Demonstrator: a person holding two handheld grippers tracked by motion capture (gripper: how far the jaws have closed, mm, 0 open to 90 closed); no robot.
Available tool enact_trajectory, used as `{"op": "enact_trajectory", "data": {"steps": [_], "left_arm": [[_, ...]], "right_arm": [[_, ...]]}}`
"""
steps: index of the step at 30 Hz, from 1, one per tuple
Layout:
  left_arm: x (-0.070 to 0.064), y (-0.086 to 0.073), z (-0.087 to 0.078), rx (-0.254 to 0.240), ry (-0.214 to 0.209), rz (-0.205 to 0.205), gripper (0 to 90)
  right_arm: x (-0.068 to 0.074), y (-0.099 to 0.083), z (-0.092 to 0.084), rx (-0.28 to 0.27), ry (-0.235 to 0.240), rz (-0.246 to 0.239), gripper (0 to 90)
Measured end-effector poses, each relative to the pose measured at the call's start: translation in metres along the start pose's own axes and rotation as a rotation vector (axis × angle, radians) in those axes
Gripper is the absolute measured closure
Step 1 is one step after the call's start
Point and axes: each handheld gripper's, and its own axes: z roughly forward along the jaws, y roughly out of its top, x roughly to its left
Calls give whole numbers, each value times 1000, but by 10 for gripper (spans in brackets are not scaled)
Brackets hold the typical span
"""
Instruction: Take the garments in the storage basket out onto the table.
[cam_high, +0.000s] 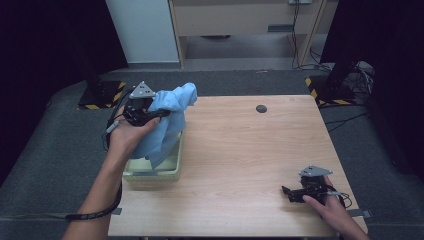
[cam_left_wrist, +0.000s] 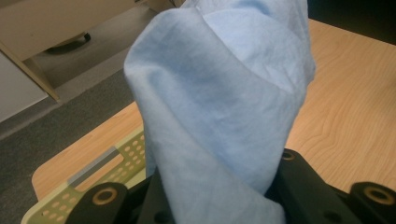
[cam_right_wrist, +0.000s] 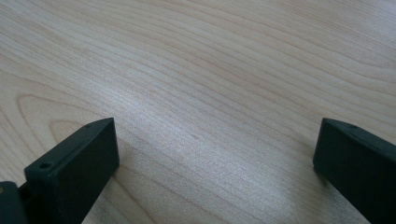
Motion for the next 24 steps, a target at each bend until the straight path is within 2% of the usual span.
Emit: {"op": "enact_trajectory", "data": {"steps": [13,16,24], "left_arm": [[-29,24,-1,-21,-47,63,779],[-35,28,3,-26,-57,65,779],[-52,40,16,-9,-89,104,779]], "right_arm": [[0,0,0,0,0,0,5],[0,0,0,0,0,0,5],[0,0,0,0,0,-2,5]]}}
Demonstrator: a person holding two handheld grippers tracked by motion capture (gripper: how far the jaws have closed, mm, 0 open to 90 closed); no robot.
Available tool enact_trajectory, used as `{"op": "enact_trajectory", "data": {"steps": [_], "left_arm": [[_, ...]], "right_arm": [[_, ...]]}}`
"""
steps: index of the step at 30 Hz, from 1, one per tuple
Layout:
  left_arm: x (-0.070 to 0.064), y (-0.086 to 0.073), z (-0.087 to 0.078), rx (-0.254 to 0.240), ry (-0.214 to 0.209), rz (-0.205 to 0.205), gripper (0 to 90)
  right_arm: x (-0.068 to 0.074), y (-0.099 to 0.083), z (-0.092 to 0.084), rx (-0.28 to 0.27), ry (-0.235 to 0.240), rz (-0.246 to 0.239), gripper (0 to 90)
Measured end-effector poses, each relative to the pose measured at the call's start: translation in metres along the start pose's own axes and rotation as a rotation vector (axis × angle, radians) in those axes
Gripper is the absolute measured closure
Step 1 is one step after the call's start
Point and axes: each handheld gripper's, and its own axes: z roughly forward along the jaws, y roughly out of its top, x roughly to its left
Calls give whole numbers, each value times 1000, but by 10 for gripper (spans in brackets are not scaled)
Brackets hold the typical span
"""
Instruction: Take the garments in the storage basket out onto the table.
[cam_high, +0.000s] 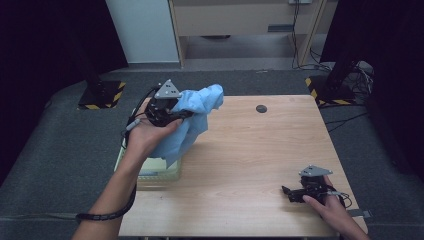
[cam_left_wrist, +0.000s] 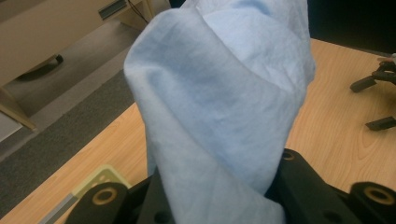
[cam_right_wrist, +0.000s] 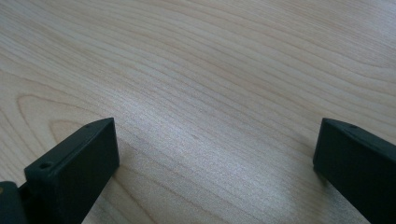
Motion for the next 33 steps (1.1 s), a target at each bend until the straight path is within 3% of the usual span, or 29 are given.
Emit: {"op": "enact_trajectory", "data": {"steps": [21,33], "left_arm": [[-35,18,34,15,-83,48,779],[-47,16,54,36,-107,51,778]], "right_arm": [[0,0,0,0,0,0,5],[0,0,0,0,1,0,5]]}}
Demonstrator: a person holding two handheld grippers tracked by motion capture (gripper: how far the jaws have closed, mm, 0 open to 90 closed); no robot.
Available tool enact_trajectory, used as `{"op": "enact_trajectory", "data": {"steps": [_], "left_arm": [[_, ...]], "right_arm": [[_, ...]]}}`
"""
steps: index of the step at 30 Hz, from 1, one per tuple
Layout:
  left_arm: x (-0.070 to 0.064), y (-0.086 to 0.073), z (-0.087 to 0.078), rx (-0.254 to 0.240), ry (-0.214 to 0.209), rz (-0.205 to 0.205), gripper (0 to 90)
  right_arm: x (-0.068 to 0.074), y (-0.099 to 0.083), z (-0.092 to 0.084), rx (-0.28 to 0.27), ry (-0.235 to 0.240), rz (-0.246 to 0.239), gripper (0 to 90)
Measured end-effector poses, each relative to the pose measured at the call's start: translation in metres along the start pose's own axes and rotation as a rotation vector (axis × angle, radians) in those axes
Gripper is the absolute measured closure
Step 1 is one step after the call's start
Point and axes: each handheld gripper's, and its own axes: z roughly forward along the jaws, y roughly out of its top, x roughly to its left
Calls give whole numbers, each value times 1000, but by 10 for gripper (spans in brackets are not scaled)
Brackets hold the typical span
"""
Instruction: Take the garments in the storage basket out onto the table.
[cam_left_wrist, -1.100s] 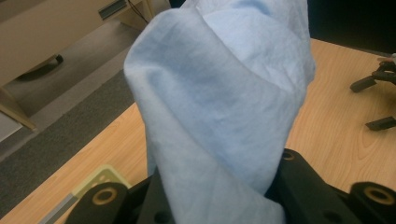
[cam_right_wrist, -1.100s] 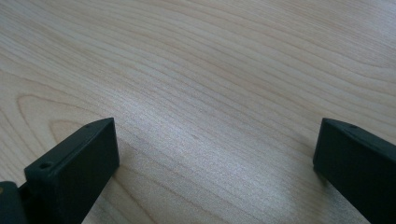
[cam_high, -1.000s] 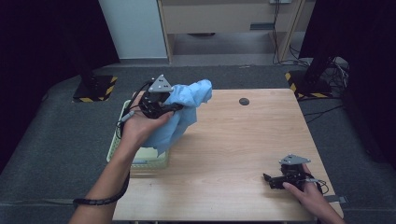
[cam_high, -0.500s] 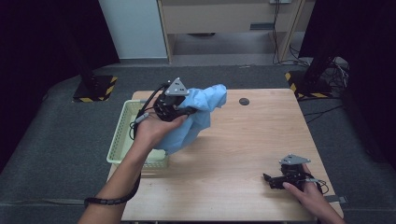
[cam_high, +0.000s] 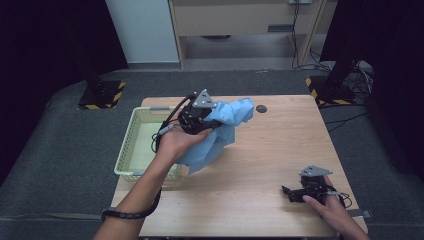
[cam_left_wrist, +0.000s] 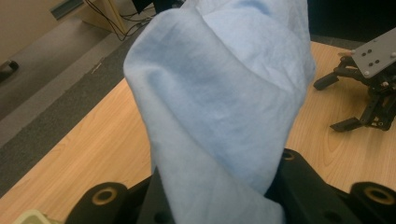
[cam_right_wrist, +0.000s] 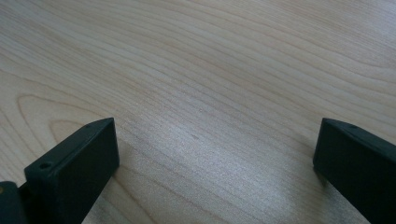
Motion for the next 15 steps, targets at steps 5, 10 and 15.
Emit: {"op": "enact_trajectory", "data": {"steps": [5,10,15], "left_arm": [[-5,-2,10,4,-14,-1,778],[-13,-1,19,5,-29,3,778],[-26,0,31,12,-58,21,777]], "right_arm": [[0,0,0,0,1,0,5],[0,0,0,0,1,0,5],[0,0,0,0,1,-1,5]]}}
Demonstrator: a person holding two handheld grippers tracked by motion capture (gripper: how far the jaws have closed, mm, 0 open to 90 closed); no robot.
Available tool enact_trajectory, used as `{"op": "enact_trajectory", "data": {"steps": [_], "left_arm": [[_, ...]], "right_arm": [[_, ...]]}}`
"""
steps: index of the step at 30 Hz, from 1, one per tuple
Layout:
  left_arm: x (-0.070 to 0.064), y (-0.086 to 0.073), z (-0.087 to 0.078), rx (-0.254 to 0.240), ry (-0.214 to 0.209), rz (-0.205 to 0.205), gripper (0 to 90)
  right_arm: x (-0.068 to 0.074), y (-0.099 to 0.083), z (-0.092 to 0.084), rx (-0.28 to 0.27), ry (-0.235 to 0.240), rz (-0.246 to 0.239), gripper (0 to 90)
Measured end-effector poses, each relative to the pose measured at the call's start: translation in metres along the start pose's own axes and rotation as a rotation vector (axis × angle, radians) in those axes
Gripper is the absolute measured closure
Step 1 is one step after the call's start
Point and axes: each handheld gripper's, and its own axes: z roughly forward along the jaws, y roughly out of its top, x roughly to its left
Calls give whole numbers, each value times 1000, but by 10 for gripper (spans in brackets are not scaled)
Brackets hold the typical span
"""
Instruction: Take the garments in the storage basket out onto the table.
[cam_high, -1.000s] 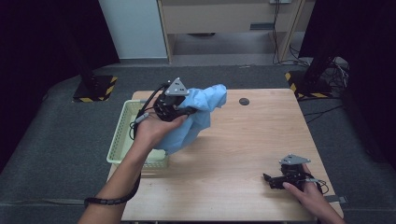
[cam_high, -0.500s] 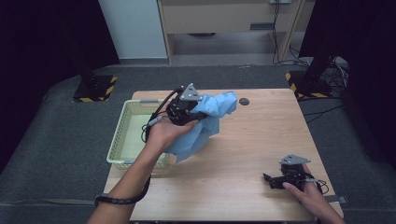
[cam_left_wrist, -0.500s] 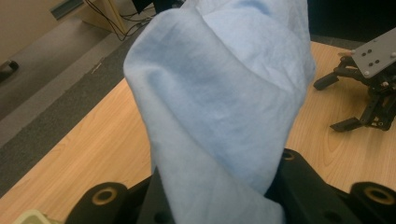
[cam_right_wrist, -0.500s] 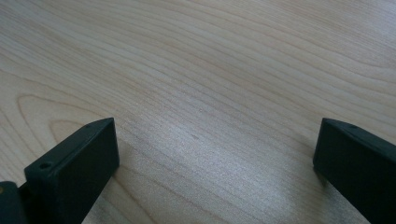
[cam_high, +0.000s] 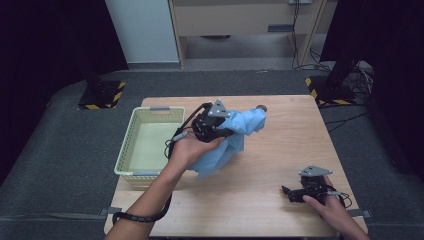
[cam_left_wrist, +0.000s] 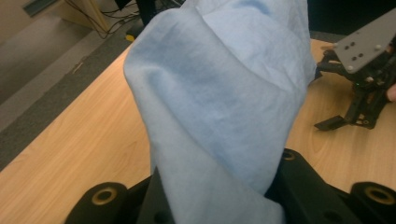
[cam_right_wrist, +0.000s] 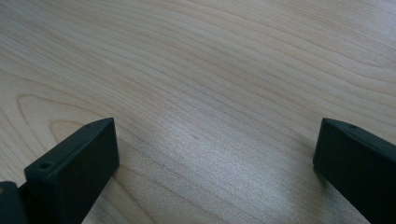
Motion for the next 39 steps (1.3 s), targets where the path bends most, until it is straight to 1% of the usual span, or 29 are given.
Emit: {"op": "enact_trajectory", "data": {"steps": [4,8,12,17,19,24,25,26,28,34,38,39], "left_arm": [[-11,1,11,-5,-30,1,777],[-21,2,20,-3,-54,13,777],[-24,-2,32,3,-56,4,776],[-23,-16,54,26,-61,-30,774],[-22,-23,64,38,-71,-46,773],[-23,-39,89,58,-82,-84,770],[-23,-42,94,60,-88,-95,769],[-24,-45,99,56,-96,-114,769],[-26,-51,108,49,-124,-146,769],[-37,-61,133,65,-152,-169,768],[-37,-66,144,79,-141,-178,753],[-36,-68,146,80,-139,-186,742]], "right_arm": [[0,0,0,0,0,-1,5],[0,0,0,0,0,-1,5],[0,0,0,0,0,0,5],[0,0,0,0,1,0,5],[0,0,0,0,1,0,5],[0,0,0,0,2,-2,5],[0,0,0,1,2,-1,5],[0,0,0,1,2,-1,5],[0,0,0,1,1,0,5],[0,0,0,1,2,1,5],[0,0,0,1,2,0,5],[0,0,0,1,3,0,5]]}}
